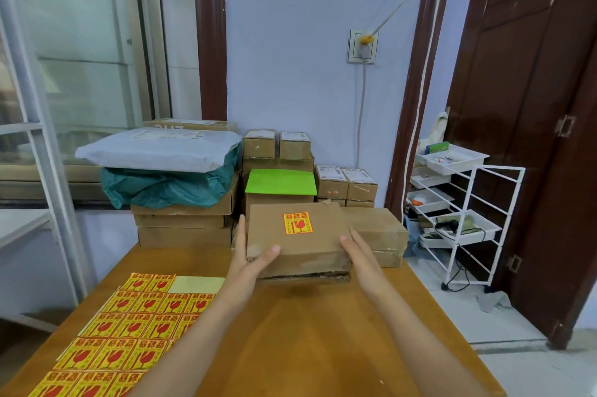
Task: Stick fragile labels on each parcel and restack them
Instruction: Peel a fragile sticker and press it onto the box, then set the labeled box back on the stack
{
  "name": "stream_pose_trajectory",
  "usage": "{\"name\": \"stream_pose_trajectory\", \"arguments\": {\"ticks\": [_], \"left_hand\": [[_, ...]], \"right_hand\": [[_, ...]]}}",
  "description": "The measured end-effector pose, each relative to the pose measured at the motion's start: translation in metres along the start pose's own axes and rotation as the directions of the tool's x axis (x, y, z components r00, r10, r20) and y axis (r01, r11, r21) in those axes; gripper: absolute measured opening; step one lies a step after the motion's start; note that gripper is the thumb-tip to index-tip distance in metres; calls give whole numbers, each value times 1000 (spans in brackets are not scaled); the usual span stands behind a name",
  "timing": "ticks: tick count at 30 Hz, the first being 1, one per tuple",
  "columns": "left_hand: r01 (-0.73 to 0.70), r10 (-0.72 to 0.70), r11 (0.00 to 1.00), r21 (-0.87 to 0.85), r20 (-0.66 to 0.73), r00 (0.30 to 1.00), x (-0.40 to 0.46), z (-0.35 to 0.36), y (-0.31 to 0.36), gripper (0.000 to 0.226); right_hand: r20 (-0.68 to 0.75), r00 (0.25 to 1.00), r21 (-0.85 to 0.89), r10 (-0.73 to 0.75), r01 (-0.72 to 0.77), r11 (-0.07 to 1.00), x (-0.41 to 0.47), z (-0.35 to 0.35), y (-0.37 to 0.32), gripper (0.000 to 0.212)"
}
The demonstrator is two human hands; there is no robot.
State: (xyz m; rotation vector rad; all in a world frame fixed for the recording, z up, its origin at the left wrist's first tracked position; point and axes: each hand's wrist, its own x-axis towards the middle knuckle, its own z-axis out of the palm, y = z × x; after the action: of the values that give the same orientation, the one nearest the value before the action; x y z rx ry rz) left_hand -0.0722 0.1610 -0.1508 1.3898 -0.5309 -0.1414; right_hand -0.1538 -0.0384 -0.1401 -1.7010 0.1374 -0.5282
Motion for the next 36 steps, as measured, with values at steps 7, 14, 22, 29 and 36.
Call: {"name": "stream_pose_trajectory", "arguments": {"ticks": [7,14,22,29,36], "left_hand": [[50,-41,997,61,-130,991,29,-5,11,65],[157,-142,987,43,-244,959,67,-9,11,39],[308,-331,943,-124,-312,891,105,-16,12,30],[303,-339,940,-158,-318,886,113,-18,12,30],[290,-341,936,-201,-304,889,112,-22,10,27]], "right_hand": [[15,999,-20,32,-32,999,42,18,3,48],[-44,996,11,81,-81,997,73,35,8,39],[-106,983,60,147,-141,988,95,40,19,46],[-86,978,76,192,-185,980,102,40,26,53],[3,965,108,261,-259,960,101,34,27,65]]}}
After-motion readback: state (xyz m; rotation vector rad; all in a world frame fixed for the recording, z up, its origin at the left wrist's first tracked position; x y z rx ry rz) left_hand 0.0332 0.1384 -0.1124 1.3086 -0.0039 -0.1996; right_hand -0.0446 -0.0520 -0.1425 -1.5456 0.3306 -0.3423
